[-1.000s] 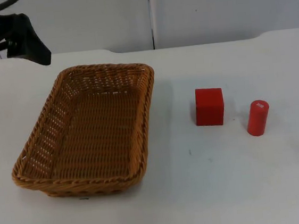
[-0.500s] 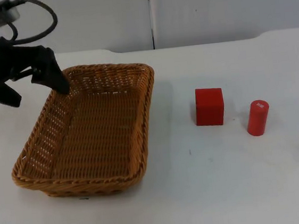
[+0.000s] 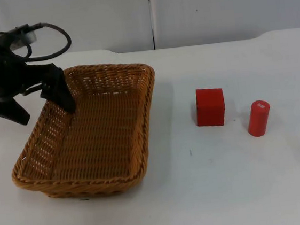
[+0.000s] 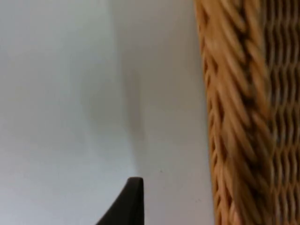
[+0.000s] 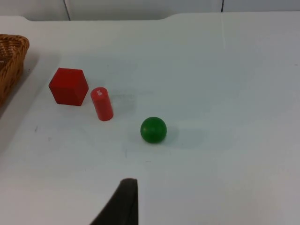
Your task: Pick up the basket with the left hand and place the object to the left of the red cylinder into the basket with the right hand.
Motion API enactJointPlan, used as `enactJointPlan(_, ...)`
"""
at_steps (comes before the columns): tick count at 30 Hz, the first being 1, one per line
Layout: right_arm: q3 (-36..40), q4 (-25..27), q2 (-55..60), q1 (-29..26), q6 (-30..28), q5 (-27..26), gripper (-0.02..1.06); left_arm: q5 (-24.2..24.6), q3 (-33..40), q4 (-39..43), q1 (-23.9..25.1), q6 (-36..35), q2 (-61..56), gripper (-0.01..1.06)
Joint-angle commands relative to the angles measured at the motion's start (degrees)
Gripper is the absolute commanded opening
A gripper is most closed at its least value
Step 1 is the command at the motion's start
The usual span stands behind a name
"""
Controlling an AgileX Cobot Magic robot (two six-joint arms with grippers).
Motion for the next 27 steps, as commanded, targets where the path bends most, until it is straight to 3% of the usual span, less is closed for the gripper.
enactJointPlan(1,0.1,-0.2,-0.2,-0.3,0.0,-0.2,1.05,1.4,-1.3,1.0,0.1,-1.2,1.3,1.05)
enactJointPlan(23,0.1,-0.4,-0.2,-0.3,0.0,-0.2,1.05,0.8,-2.6,3.7,-0.1,-3.4,6.5,1.04)
enactJointPlan(27,0.1,-0.4,-0.2,-0.3,0.0,-0.2,1.05,0.8,-2.6,3.7,-0.1,-3.4,6.5,0.95)
